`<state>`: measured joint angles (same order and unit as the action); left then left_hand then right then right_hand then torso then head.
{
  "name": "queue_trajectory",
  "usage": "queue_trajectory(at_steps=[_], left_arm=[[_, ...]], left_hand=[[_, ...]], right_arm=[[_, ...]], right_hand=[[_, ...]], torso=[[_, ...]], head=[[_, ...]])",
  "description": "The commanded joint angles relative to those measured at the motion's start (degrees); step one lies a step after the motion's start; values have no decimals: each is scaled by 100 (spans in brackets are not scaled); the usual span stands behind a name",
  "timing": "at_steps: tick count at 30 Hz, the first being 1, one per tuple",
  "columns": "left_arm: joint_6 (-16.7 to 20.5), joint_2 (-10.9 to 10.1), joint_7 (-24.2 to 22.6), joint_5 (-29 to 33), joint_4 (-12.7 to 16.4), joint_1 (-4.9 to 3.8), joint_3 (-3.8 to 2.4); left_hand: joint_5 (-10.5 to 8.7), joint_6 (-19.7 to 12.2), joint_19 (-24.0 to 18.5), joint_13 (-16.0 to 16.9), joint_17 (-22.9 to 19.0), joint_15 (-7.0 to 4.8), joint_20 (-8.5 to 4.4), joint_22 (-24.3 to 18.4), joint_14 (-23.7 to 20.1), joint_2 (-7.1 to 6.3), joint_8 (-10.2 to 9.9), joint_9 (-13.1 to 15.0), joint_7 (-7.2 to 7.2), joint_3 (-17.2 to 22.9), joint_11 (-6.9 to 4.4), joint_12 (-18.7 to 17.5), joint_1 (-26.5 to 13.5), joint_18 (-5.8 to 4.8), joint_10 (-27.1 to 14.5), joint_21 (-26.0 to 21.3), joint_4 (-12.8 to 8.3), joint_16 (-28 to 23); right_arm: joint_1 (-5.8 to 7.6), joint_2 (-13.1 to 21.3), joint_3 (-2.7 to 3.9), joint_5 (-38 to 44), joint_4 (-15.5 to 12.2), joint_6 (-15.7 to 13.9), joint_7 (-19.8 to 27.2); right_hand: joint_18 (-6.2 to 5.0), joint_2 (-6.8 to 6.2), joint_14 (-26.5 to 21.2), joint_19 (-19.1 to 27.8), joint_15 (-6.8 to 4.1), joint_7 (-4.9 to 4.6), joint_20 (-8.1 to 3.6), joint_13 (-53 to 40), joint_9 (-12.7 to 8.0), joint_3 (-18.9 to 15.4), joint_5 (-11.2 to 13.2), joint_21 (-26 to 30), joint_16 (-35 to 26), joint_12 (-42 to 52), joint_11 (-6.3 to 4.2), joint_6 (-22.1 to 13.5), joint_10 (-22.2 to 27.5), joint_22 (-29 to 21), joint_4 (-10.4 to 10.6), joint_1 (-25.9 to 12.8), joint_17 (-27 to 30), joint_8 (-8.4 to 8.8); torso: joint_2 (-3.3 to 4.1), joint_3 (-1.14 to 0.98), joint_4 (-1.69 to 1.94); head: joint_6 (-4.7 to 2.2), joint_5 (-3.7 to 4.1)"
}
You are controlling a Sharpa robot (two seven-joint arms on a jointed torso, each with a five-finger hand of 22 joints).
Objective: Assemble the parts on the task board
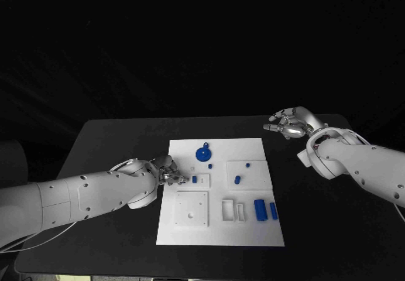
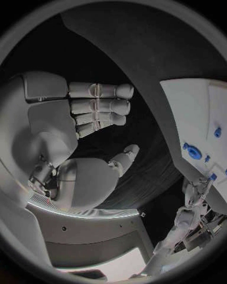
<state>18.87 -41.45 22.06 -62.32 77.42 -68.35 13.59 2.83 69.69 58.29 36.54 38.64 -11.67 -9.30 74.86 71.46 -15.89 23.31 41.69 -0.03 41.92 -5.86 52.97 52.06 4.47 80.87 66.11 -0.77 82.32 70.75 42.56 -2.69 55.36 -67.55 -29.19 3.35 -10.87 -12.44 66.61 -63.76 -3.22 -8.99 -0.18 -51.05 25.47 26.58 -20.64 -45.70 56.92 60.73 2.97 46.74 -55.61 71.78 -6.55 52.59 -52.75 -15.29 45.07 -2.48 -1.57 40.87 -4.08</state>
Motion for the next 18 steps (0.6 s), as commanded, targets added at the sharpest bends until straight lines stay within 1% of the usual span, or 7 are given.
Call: queue_trajectory(at_steps=[1,8,13,15,18], left_arm=[[-105,-3,53,11,-8,28,17],[-91,-3,46,29,-10,28,17],[-68,-2,42,47,-13,28,16],[-66,2,41,59,-15,28,16],[-72,3,35,84,-17,28,16]], left_hand=[[-7,0,25,7,5,-17,-622,-8,-28,16,35,9,-4,-22,-14,15,-130,117,15,31,89,25],[-6,-7,15,9,5,-20,-625,-9,-32,-11,41,16,-7,-44,-16,17,-246,126,12,33,228,27],[-6,-10,13,10,5,-21,-626,-10,-33,-2,44,20,-8,-39,-17,17,-283,132,11,35,286,28],[-6,-10,12,10,5,-22,-627,-10,-34,5,45,21,-9,-35,-18,17,-290,134,11,35,302,28],[-6,-13,10,9,4,-22,-627,-11,-35,8,47,23,-8,-28,-17,16,-326,137,10,37,360,27]], right_arm=[[-2,-1,1,9,-9,56,68],[-2,1,1,9,-15,51,74],[-2,2,2,9,-21,50,73],[-2,3,2,9,-21,50,73],[-2,5,2,9,-21,50,73]], right_hand=[[-413,7,46,-13,-8,-40,27,9,-7,0,-30,27,-32,32,-6,-14,33,8,34,-66,-9,-24],[-413,7,46,-13,-9,-40,26,11,-7,-1,-33,28,-32,34,-6,-15,34,9,33,-64,-10,-24],[-413,8,47,-13,-9,-40,26,13,-7,-3,-35,29,-33,36,-6,-15,34,10,33,-65,-11,-25],[-413,9,47,-13,-9,-40,26,14,-7,-3,-36,30,-33,36,-6,-15,34,10,33,-65,-11,-25],[-413,9,47,-13,-9,-40,26,15,-7,-4,-37,30,-33,37,-6,-15,35,11,33,-65,-11,-25]], torso=[[2,2,-2],[0,0,0],[0,0,1],[-2,-2,0],[-1,2,1]], head=[[-4,-2],[1,4],[4,4],[-5,5],[-7,8]])
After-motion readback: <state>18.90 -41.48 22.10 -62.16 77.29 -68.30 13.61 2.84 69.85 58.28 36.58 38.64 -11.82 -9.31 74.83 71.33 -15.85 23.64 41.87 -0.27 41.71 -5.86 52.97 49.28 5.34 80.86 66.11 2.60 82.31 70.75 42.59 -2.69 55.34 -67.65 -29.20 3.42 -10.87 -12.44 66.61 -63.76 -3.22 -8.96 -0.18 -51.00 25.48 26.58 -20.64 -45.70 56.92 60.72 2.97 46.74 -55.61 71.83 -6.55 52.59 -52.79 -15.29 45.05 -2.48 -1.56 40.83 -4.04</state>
